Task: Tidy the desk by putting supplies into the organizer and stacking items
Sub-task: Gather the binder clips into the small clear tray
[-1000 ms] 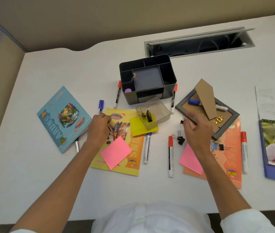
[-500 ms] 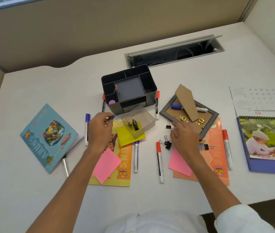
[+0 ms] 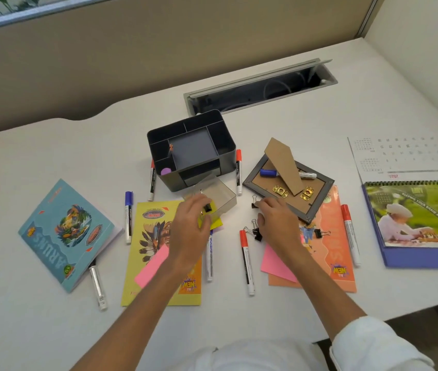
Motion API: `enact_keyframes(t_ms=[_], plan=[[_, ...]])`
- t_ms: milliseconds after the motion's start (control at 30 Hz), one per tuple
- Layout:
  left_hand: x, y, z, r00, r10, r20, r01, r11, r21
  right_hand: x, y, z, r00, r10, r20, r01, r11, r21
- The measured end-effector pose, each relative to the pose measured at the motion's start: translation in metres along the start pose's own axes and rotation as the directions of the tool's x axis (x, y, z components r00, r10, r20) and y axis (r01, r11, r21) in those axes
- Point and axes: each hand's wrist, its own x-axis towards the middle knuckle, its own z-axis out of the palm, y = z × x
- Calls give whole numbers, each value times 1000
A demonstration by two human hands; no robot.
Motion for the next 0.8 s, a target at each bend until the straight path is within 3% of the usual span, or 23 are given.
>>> enact_keyframes(t_ms=[233, 433, 633, 700, 800], plan=[[-17, 23, 31, 965, 185, 185, -188, 982, -3, 7, 0, 0, 999, -16, 42, 14, 999, 38], [-9, 34, 54, 852, 190, 488, -272, 957, 103, 18, 9, -2, 996, -16, 90, -1, 983, 184], [0, 40, 70, 748, 247, 617, -477, 845, 241, 20, 20, -32, 976, 218, -6, -184, 839, 513], [3, 42, 71, 738, 254, 625, -499, 828, 254, 20, 30, -41, 957, 286, 48, -268, 807, 527], [8, 43, 68, 719, 260, 645, -520, 816, 251, 15, 45, -49, 949, 290, 124, -315, 851, 420]])
